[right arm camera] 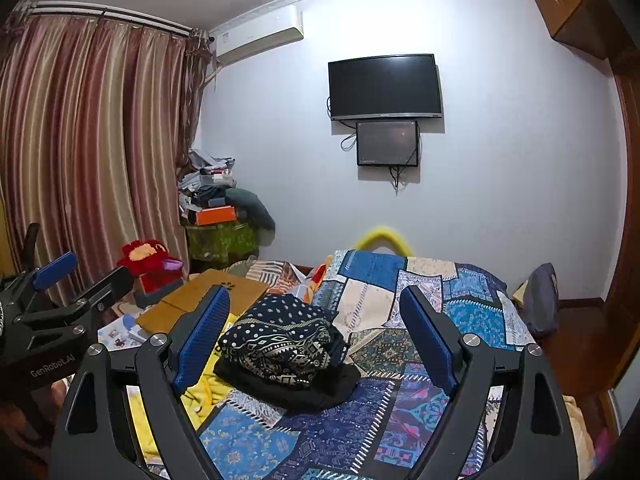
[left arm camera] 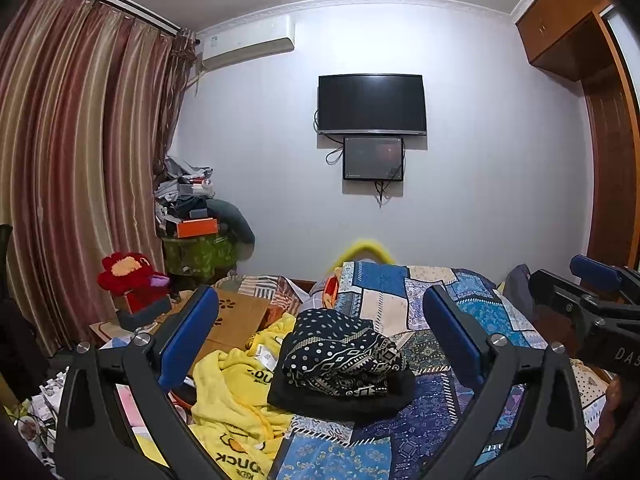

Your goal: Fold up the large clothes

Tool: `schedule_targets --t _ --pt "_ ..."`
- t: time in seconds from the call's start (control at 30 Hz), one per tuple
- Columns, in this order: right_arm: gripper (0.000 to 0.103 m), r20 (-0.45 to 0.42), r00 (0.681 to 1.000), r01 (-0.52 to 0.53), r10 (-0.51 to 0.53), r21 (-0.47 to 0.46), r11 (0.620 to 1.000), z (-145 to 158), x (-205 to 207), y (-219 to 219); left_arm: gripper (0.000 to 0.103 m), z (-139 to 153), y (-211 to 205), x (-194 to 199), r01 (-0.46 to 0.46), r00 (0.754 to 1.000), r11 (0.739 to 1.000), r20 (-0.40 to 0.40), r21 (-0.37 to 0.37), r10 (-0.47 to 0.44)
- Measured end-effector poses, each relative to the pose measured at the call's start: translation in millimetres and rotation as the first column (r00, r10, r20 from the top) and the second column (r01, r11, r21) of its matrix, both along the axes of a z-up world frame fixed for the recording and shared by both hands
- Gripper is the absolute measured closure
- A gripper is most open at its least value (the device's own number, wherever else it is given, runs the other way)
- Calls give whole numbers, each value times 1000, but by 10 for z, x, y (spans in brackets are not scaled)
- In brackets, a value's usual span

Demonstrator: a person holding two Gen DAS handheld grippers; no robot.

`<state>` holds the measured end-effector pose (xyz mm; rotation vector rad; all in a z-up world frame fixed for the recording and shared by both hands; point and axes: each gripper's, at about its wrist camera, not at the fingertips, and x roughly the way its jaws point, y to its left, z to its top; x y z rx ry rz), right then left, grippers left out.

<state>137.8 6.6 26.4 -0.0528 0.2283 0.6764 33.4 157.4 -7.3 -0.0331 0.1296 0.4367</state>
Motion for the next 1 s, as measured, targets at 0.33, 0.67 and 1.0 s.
schedule_targets --t 0.33,0.67,1.0 --pt "18 -6 1000 -1 1 3 1000 0 15 -11 1 -14 -8 23 5 1000 1000 -6 6 -5" --pt "18 -1 1000 3 -3 7 1000 -7 10 -11 1 -25 35 64 31 999 999 -19 -9 -31" --pt "18 -9 1000 9 -9 13 1000 -17 37 -3 1 -74 43 88 67 997 997 -41 -32 -69"
